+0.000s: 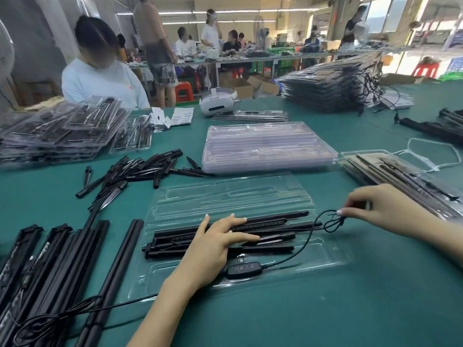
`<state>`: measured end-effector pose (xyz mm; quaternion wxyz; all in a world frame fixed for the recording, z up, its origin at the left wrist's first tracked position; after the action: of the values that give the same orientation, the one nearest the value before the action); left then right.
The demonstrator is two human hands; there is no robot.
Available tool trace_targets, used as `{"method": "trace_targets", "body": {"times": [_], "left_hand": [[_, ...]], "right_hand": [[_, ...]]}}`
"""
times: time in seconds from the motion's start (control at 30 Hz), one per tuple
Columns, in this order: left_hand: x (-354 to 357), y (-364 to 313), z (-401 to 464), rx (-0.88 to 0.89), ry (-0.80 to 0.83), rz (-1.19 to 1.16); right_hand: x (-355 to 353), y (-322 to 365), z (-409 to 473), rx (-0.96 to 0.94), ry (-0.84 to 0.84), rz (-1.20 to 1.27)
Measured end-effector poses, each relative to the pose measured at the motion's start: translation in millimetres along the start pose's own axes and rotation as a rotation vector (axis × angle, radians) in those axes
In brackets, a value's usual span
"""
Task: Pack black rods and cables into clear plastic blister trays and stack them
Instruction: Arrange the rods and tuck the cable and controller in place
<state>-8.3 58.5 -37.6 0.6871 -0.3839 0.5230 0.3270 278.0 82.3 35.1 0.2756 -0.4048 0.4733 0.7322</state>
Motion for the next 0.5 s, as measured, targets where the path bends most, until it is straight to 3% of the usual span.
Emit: {"method": "trace_targets", "body": {"times": [0.13, 0.23, 0.4, 0.5], "left_hand": [[-2, -3, -5, 0.040, 0.003, -0.134], [-2, -7, -8, 0.074, 0.031, -0.140], [-3, -9, -9, 0.082, 0.068, -0.116], [-3, -13, -11, 0.110, 0.067, -0.063]], "right_hand": [[2, -13, -10, 0.202, -0.063, 0.492], [11, -20, -15, 0.315, -0.129, 0.680], [24, -22, -16, 0.478, -0.193, 0.751], [21, -11, -10, 0.478, -0.175, 0.579]]}}
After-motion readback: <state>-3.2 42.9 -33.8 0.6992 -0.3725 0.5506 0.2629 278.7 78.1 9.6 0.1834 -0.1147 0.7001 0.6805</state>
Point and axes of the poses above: each hand's wrist, its own z-axis towards the middle knuckle, its own x-axis out of the palm, y = z × x, the point moved 7 cm from there along z, towards the middle knuckle, and after that the axes turned 12 degrees about z, right-handed, at the moved point
